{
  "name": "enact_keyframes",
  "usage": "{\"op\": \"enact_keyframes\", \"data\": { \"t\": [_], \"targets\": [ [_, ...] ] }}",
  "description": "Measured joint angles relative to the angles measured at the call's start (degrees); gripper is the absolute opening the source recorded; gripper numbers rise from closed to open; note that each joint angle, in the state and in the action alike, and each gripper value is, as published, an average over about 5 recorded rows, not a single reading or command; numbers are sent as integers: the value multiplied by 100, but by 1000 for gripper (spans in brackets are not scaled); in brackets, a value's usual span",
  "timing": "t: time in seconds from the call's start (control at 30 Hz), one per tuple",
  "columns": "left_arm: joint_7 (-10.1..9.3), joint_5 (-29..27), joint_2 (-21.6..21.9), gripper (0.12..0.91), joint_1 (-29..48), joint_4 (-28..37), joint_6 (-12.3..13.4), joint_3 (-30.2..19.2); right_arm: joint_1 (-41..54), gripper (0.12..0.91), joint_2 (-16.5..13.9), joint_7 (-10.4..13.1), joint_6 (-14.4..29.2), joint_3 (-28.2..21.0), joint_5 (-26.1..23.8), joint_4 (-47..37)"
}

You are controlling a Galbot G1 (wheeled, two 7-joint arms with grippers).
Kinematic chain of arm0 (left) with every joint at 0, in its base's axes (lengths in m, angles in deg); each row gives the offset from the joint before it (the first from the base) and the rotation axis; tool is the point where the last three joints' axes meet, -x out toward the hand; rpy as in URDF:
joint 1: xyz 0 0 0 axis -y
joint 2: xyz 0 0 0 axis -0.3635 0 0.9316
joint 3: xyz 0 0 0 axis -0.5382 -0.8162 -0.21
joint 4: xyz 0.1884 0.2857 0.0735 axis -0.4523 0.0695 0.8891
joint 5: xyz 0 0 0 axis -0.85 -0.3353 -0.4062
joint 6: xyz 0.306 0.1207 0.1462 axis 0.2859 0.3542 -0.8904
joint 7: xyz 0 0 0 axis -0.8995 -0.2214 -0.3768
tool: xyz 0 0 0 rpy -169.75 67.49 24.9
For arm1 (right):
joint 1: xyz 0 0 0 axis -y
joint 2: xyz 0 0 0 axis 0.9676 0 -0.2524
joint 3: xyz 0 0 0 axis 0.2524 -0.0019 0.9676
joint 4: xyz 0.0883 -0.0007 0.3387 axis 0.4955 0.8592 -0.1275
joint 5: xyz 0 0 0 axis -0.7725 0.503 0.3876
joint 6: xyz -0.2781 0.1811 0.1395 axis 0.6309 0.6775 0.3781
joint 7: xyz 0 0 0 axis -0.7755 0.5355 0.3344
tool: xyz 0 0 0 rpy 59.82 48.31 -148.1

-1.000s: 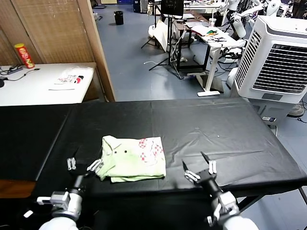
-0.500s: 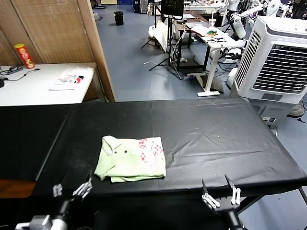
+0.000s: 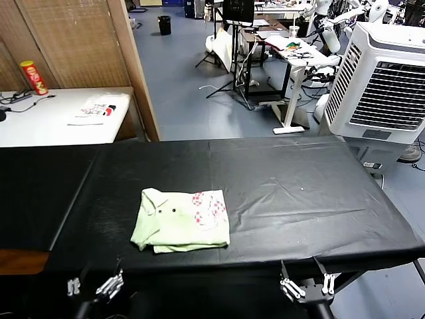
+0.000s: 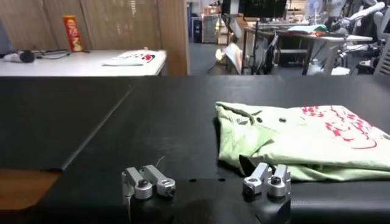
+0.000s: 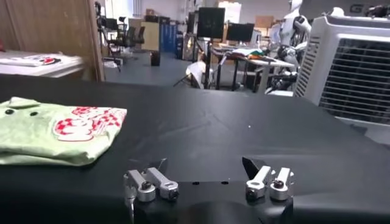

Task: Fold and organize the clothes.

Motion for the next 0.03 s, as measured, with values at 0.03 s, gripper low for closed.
{"op": "enact_keyframes", "data": {
  "t": [0.03],
  "targets": [
    [5,-2,0,798,-6,-5,-2,1,-3,798,0,-1,-3,0,1,3]
  ]
}}
